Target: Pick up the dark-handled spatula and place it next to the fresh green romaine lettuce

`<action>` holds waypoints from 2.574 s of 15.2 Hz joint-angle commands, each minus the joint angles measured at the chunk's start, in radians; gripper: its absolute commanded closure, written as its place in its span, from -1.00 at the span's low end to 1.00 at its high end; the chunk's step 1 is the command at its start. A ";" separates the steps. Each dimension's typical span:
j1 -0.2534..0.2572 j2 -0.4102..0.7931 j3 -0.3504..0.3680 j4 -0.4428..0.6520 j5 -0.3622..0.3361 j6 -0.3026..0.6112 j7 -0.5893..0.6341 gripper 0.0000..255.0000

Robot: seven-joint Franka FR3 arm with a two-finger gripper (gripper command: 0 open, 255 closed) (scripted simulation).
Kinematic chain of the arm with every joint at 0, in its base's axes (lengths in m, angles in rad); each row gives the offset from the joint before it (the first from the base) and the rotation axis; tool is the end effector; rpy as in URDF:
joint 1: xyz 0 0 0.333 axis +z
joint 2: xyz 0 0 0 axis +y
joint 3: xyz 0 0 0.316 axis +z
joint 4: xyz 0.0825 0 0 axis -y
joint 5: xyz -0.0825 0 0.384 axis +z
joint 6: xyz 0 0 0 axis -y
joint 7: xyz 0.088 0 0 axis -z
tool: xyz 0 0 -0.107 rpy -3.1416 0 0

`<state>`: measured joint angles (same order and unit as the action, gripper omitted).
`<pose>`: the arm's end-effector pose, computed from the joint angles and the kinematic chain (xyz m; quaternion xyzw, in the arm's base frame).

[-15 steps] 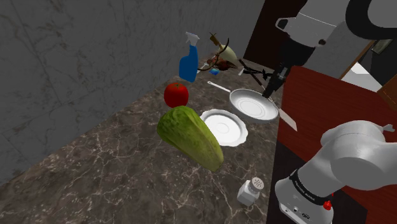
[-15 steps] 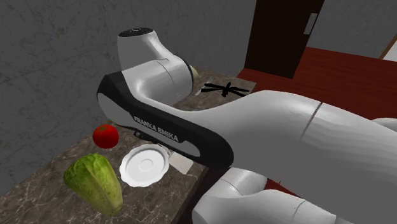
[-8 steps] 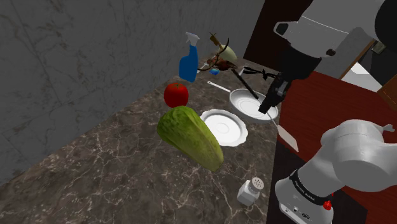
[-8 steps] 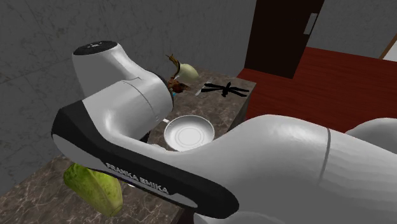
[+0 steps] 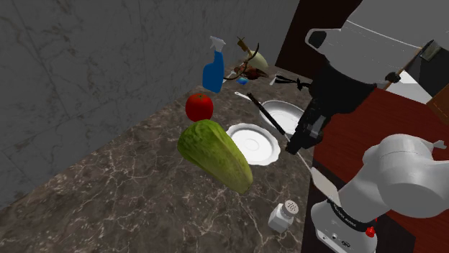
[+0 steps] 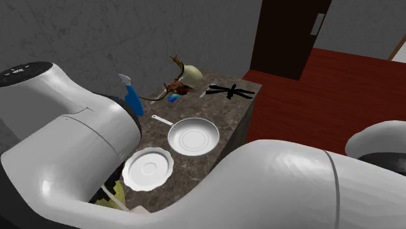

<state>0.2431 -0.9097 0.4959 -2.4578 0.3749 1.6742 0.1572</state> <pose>0.1869 0.2655 0.5454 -0.9803 -0.1947 -0.0328 0.0065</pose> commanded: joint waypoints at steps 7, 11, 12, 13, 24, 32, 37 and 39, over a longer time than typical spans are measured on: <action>-0.001 0.106 0.211 0.142 0.090 0.028 0.195 1.00; -0.033 0.181 0.327 0.241 0.109 0.044 0.293 1.00; -0.045 0.201 0.358 0.268 0.111 0.048 0.318 1.00; -0.064 0.230 0.404 0.307 0.110 0.054 0.353 1.00; -0.060 0.229 0.470 0.179 0.154 0.191 0.341 1.00; -0.069 0.248 0.534 0.100 0.185 0.298 0.335 1.00; -0.082 0.269 0.582 0.057 0.204 0.368 0.333 1.00; -0.090 0.279 0.604 0.041 0.211 0.397 0.333 1.00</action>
<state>0.1579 -0.6358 1.0904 -2.4077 0.5828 2.0558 0.4924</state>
